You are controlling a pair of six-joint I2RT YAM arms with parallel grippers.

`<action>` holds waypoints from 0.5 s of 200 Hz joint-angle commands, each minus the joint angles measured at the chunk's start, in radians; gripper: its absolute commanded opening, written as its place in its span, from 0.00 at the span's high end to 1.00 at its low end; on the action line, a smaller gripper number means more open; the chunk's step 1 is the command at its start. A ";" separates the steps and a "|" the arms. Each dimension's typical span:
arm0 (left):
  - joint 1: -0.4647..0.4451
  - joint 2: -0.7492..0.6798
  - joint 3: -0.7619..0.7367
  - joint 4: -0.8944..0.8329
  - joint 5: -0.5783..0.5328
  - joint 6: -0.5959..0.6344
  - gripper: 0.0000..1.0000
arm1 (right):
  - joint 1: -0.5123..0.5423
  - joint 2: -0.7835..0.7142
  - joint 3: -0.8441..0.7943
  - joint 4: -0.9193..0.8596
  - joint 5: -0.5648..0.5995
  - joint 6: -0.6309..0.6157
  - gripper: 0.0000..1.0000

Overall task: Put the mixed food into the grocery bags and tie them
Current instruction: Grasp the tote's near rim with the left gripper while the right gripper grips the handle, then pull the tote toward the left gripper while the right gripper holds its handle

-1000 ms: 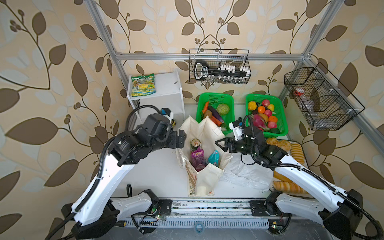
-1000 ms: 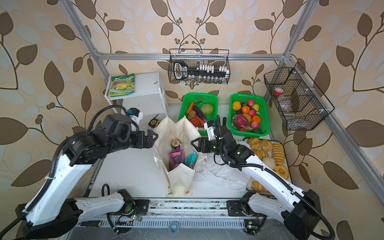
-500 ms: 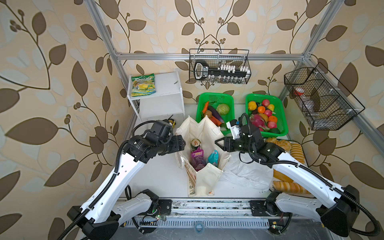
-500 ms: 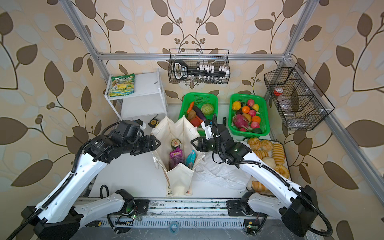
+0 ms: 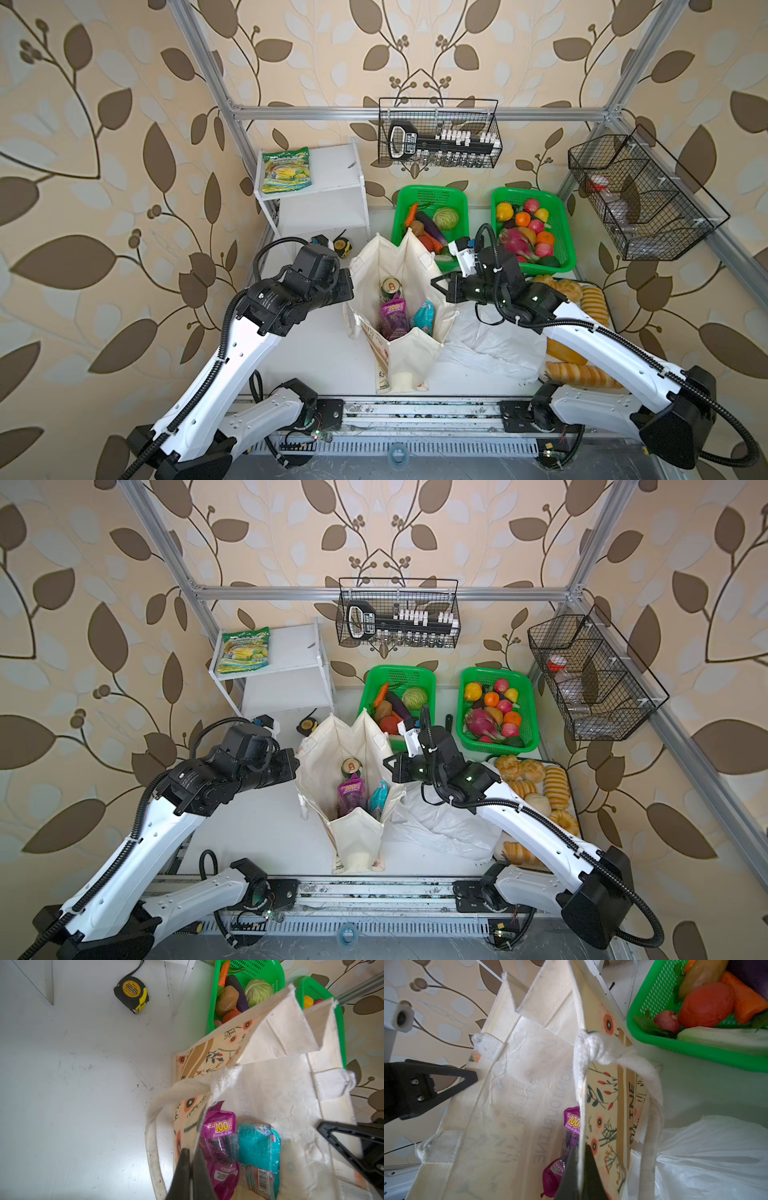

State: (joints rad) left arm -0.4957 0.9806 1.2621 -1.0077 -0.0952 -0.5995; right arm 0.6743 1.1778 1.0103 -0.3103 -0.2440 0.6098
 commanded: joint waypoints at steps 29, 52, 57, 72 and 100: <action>0.040 -0.011 0.068 -0.028 -0.183 0.075 1.00 | 0.057 0.056 0.075 0.056 0.003 0.020 1.00; 0.114 -0.012 0.090 -0.040 -0.167 0.122 1.00 | 0.076 0.082 0.093 0.083 0.012 0.038 1.00; 0.136 -0.011 0.095 -0.044 -0.157 0.131 1.00 | 0.080 0.088 0.094 0.091 0.014 0.042 1.00; 0.206 -0.007 0.106 -0.056 -0.130 0.161 1.00 | 0.090 0.108 0.101 0.114 0.020 0.056 1.00; 0.342 -0.010 0.109 -0.058 -0.075 0.222 1.00 | 0.108 0.143 0.109 0.167 0.025 0.086 1.00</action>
State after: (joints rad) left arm -0.2539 0.9882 1.3090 -1.0996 -0.1551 -0.4618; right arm 0.7654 1.2919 1.0832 -0.2211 -0.2344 0.6579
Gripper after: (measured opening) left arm 0.046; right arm 0.048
